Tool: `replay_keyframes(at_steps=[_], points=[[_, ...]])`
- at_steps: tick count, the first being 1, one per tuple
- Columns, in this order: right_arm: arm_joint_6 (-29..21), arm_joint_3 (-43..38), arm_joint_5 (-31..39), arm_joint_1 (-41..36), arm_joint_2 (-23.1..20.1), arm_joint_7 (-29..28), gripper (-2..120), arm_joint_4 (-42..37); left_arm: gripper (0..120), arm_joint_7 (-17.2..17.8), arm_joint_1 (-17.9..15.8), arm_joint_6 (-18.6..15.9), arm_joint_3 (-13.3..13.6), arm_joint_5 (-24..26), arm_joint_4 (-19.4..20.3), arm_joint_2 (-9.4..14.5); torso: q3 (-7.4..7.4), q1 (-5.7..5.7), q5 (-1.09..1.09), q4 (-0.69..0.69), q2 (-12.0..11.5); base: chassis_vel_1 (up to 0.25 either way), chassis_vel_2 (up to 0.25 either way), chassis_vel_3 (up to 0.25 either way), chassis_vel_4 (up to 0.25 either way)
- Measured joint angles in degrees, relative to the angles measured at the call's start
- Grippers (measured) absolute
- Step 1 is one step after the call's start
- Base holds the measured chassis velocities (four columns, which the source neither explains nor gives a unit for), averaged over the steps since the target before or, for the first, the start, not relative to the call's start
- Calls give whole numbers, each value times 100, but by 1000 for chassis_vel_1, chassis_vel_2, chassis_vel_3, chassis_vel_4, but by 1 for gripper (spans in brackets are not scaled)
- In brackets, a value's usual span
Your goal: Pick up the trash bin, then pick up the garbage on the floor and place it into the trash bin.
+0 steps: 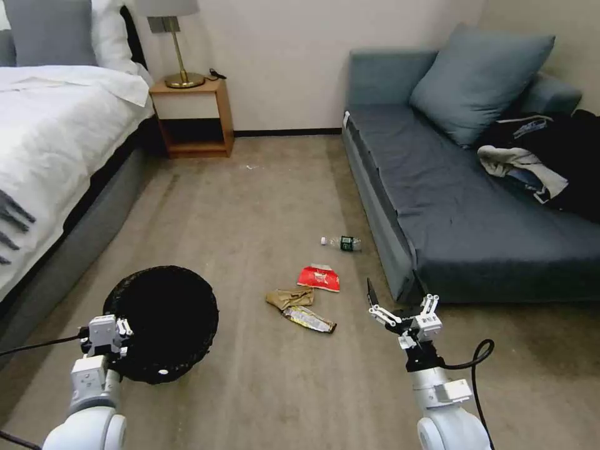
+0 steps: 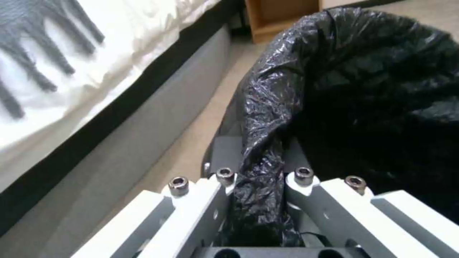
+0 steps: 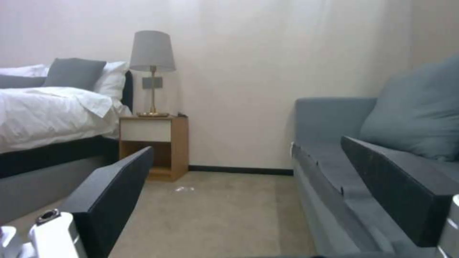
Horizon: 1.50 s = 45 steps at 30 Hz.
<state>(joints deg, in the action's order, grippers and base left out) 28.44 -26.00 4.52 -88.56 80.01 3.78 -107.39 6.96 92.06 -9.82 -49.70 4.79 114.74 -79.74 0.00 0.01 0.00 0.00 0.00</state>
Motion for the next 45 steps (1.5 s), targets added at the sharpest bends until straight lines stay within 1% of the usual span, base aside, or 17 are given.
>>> replay_keyframes(at_steps=[14,30,40,43,45], points=[[10,53,-48,117,-44,61,100,190,7,6,-89,-6,40,-3,-132,-33,0,0,0,0,0,-76,82,90,-84],[-3,82,-112,190,-47,64,100,342,7,1,-157,-5,79,-8,-231,12,0,0,0,-1,0,-89,76,85,-83],[19,109,-132,206,-43,59,100,380,7,-8,-158,0,74,-4,-239,41,0,-1,0,0,0,-29,90,36,-103],[47,183,-139,253,-96,-54,100,421,7,-9,-172,1,65,9,-242,49,0,-1,0,0,0,-4,90,21,-112],[24,288,-186,313,-302,-181,100,507,7,-9,-173,8,61,15,-250,55,0,-1,0,0,0,-9,67,20,-39]])
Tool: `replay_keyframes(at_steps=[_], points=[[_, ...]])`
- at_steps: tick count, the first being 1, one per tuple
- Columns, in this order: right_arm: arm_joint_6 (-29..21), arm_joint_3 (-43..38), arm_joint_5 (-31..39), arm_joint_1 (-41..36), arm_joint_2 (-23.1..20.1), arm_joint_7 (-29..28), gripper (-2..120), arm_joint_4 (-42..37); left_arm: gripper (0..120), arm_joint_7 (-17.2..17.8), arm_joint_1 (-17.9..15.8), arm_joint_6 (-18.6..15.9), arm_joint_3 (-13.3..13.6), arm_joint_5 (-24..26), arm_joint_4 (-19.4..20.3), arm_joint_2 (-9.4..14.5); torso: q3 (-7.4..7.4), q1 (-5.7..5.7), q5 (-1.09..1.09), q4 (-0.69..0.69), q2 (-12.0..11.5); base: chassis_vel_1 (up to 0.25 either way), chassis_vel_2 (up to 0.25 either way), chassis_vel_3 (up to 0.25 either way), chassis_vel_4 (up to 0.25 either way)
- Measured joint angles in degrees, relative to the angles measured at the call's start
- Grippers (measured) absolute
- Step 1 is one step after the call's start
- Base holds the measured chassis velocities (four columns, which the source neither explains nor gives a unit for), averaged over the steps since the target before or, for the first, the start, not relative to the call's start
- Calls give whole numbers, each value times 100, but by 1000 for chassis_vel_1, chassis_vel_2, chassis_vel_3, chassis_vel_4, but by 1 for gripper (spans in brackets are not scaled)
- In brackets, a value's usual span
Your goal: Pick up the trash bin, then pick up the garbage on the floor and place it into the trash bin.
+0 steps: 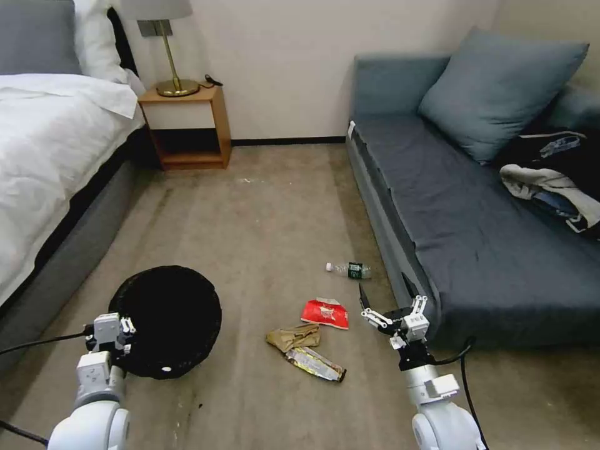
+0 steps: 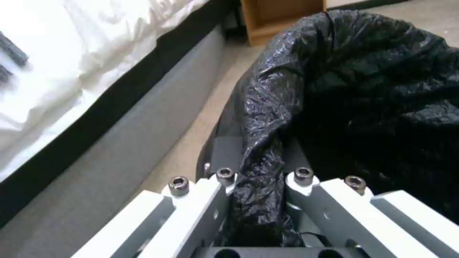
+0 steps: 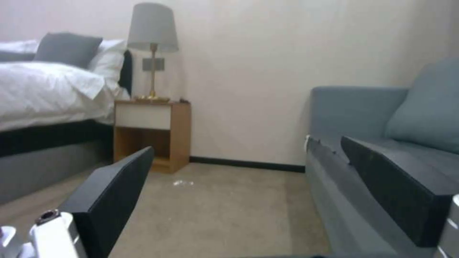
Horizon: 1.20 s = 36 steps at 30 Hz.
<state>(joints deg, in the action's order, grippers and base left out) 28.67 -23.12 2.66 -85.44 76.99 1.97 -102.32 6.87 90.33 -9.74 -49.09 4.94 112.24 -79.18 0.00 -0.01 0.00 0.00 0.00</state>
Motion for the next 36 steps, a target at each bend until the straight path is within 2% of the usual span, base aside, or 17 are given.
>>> replay_keyframes(at_steps=[1,5,6,10,11,15,16,19,20,24,31,36], points=[[0,0,0,0,0,0,100,0,7,0,0,0,0,0,0,0,0,0,0,0,0,-6,58,20,-21],[-205,317,-50,183,-750,-125,100,243,7,-2,24,34,-15,5,-14,0,0,0,1,-1,0,0,0,0,0],[-205,317,-50,183,-750,-125,100,243,7,-2,24,34,-15,5,-14,0,0,0,1,-1,0,0,0,0,0],[-1592,1027,199,443,-1702,-112,100,105,7,-3,50,44,-36,9,10,4,0,0,1,-1,0,0,0,0,0],[-1592,1027,199,443,-1702,-112,100,105,7,-3,50,44,-36,9,10,4,0,0,1,-1,0,0,0,0,0],[-3340,2090,956,1073,-2504,262,100,-148,7,-2,50,33,-49,13,109,-10,0,0,-1,-1,0,0,0,0,0],[-3340,2090,956,1073,-2504,262,100,-148,7,-2,50,33,-49,13,109,-10,0,0,-1,-1,0,0,0,0,0],[-4204,2831,1245,1710,-2612,637,100,140,7,-2,53,14,-70,18,164,-15,0,1,1,0,0,0,0,0,0],[-4204,2831,1245,1710,-2612,637,100,140,7,-2,53,14,-70,18,164,-15,0,1,1,0,0,0,0,0,0],[-4959,3583,1253,2438,-2346,1049,100,853,7,8,108,-1,-92,32,251,-30,0,1,0,0,0,0,0,0,0],[-5047,3712,777,2692,-1851,1274,100,1615,7,53,182,-4,-116,87,283,-27,0,1,-1,1,0,0,0,0,0],[-4935,3758,437,2659,-1720,1248,100,2077,7,89,190,-5,-110,103,283,-49,0,1,-1,-1,0,0,0,0,0]])
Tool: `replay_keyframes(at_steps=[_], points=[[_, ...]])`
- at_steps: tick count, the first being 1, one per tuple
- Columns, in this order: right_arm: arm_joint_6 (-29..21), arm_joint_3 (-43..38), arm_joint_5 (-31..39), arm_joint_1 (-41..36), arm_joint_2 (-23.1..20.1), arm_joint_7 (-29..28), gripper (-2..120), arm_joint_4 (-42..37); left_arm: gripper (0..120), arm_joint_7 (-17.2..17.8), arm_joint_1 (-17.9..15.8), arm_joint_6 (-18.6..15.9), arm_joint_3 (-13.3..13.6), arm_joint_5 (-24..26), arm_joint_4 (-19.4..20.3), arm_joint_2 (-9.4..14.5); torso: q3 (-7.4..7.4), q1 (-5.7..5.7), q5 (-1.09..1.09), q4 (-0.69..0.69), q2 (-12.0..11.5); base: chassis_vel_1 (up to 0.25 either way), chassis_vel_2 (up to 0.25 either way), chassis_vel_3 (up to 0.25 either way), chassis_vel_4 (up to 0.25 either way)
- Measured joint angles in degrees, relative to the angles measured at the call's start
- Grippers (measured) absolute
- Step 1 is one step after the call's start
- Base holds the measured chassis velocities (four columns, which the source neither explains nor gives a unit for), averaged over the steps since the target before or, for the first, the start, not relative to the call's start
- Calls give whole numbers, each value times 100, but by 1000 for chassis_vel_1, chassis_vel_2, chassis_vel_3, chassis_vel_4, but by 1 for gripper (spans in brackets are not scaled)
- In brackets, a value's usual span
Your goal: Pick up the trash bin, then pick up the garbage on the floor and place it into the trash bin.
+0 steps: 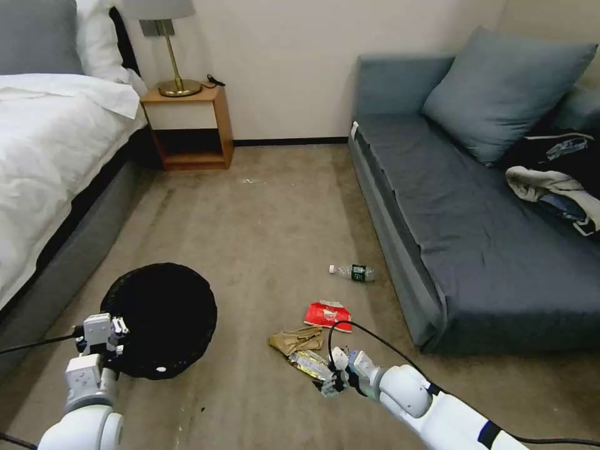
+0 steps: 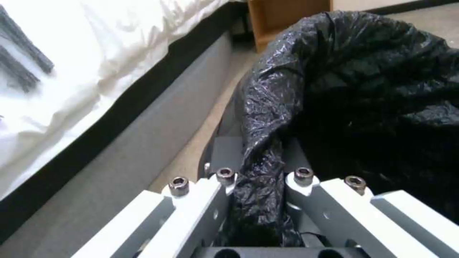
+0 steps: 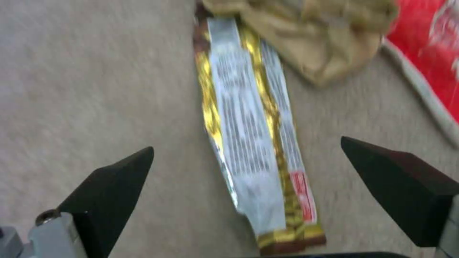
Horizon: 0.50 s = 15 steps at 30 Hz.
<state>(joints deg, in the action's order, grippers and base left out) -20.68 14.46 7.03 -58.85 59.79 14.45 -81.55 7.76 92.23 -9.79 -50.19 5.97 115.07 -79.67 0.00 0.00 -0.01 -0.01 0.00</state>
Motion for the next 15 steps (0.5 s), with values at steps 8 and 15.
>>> replay_keyframes(at_steps=[8,15], points=[[136,-208,-257,-59,127,-88,84,384,7,21,-37,-7,76,-35,-13,-64,0,0,0,0,0,0,0,0,0],[186,-226,-336,-99,141,-90,60,475,7,23,-47,-11,86,-45,-40,-80,0,0,1,0,0,0,0,0,0]])
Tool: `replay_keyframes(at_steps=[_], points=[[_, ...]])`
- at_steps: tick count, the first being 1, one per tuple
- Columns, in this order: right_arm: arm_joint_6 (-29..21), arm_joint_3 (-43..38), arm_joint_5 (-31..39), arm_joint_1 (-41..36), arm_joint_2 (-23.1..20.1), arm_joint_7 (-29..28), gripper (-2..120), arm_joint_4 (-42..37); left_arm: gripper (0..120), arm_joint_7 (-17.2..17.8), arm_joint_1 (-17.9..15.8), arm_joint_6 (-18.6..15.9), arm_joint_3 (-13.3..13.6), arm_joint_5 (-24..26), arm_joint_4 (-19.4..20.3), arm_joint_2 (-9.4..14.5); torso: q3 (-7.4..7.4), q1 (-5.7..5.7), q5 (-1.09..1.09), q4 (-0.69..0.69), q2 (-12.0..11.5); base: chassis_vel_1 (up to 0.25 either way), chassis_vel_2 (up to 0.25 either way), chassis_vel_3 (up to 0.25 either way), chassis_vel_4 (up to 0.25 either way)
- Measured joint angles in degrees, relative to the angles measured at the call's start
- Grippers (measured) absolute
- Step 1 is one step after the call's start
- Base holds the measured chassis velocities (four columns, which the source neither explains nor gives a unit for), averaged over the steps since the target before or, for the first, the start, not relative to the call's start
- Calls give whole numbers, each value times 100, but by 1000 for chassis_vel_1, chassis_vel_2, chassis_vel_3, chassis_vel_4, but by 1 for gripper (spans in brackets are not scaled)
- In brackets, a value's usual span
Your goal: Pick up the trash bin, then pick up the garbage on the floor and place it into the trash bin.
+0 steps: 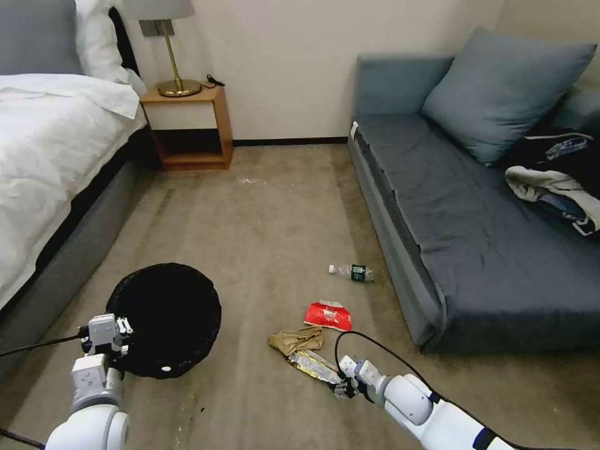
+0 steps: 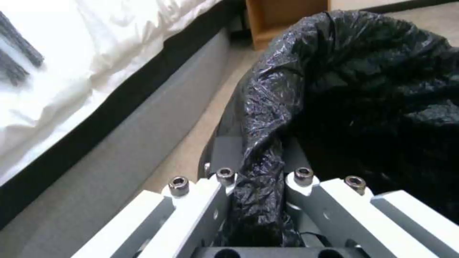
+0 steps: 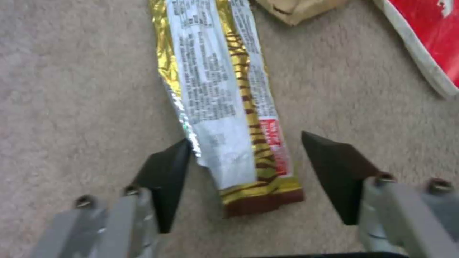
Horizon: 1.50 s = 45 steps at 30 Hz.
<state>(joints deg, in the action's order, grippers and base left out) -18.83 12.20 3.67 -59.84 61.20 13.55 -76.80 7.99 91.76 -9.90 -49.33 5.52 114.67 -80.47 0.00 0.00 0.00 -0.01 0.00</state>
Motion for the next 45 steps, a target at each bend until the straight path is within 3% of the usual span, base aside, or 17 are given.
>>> replay_keyframes(at_steps=[16,24,28,31,38,45], points=[[289,-164,-56,-121,17,-94,0,-88,7,14,61,2,6,-17,20,5,0,0,0,0,0,0,0,0,0],[598,-350,-234,-279,-111,-187,0,-509,7,15,87,12,78,-92,33,-21,0,0,0,0,0,0,0,0,0],[1591,-677,-1009,-460,-329,-114,0,-996,7,15,225,96,165,-296,73,-94,0,0,0,0,0,0,0,0,0],[1963,-819,-1236,-569,-527,-92,0,-1401,7,14,283,144,210,-449,92,-190,0,0,0,1,0,0,0,0,0],[2331,-954,-1435,-689,-845,-282,0,-2165,7,12,292,216,290,-719,94,-297,0,0,0,0,0,0,0,0,0],[2975,-808,-3035,-298,-624,-469,0,-2272,7,-61,250,264,385,-834,94,-419,0,0,0,1,0,0,0,0,0]])
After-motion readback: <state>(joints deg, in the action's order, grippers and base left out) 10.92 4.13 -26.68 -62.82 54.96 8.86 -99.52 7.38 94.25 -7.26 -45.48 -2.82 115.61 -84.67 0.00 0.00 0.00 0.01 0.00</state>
